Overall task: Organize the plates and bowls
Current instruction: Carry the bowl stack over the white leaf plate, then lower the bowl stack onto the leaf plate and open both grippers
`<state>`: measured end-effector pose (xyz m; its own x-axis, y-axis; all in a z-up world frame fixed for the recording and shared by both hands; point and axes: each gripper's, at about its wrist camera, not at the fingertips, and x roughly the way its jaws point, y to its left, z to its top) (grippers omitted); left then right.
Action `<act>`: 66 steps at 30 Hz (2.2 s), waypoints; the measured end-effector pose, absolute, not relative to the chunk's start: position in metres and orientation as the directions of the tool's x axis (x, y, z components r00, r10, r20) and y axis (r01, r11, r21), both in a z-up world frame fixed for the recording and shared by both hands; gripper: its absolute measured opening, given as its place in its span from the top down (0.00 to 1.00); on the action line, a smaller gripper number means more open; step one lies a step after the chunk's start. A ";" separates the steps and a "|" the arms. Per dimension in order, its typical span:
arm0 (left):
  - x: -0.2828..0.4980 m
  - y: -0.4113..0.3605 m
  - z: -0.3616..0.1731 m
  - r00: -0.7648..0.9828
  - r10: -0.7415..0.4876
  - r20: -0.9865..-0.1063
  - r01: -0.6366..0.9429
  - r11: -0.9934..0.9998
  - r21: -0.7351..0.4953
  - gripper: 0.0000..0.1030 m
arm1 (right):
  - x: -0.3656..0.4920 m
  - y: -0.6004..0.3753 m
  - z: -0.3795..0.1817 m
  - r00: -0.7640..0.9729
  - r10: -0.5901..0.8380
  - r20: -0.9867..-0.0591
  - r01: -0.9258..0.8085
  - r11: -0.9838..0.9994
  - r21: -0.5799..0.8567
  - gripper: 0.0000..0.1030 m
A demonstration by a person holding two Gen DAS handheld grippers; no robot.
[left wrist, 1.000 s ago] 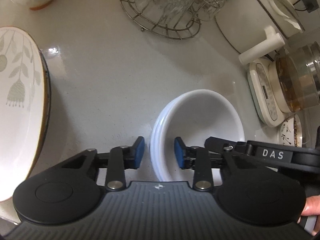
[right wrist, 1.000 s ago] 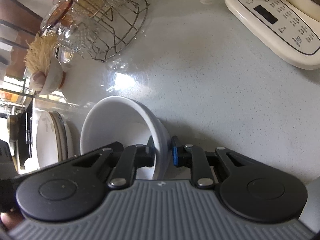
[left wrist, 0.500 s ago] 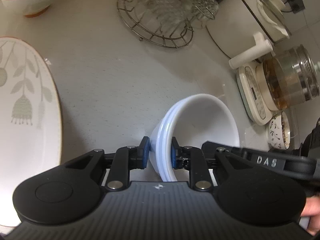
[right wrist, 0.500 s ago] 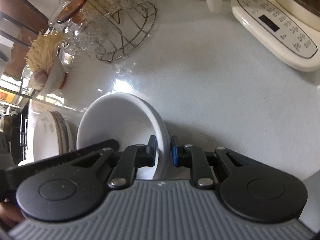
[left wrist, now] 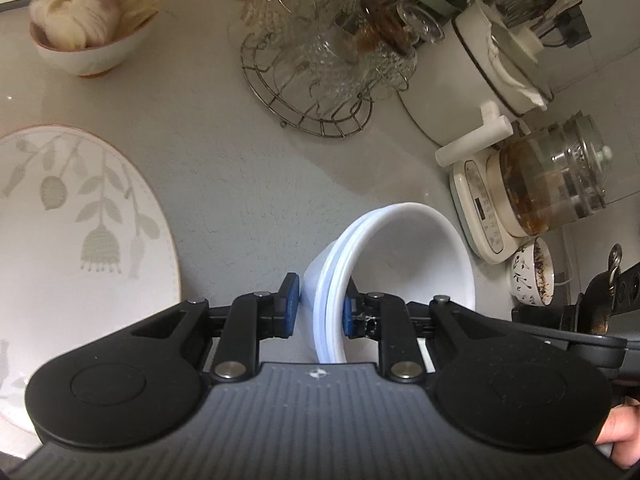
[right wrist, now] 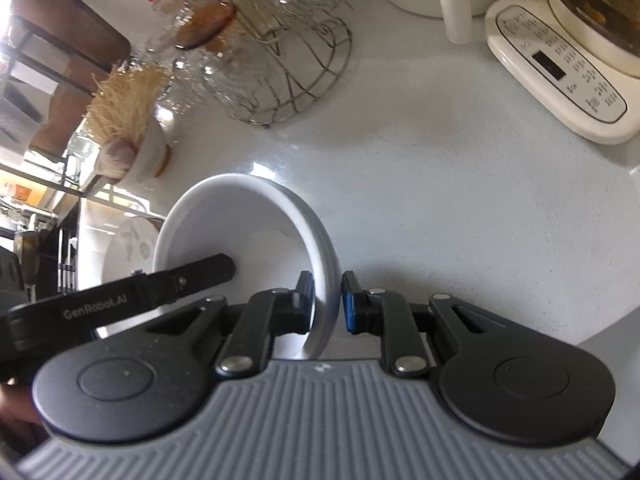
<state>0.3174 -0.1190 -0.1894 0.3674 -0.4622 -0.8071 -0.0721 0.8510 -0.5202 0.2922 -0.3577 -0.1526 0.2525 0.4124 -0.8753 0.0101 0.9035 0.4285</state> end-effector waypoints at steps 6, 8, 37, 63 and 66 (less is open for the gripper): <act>0.307 -0.104 -0.165 0.401 -0.455 -0.795 -0.070 0.850 -0.521 0.76 | 0.288 -0.345 -0.132 0.279 0.430 -0.859 -0.039 0.898 0.437 0.82; 0.305 -0.099 -0.158 0.413 -0.454 -0.790 -0.070 0.849 -0.524 0.76 | 0.288 -0.341 -0.125 0.286 0.438 -0.852 -0.055 0.896 0.441 0.82; 0.257 0.043 -0.154 0.543 -0.294 -0.786 -0.314 0.797 -0.515 0.76 | 0.307 -0.196 -0.121 0.154 0.522 -0.839 -0.329 0.828 0.455 0.81; 0.257 0.068 -0.204 0.496 -0.249 -0.832 -0.429 0.763 -0.484 0.74 | 0.322 -0.152 -0.163 0.071 0.450 -0.890 -0.379 0.838 0.393 0.80; 0.255 0.069 -0.201 0.506 -0.241 -0.828 -0.428 0.764 -0.483 0.57 | 0.322 -0.153 -0.158 0.092 0.450 -0.888 -0.384 0.839 0.386 0.69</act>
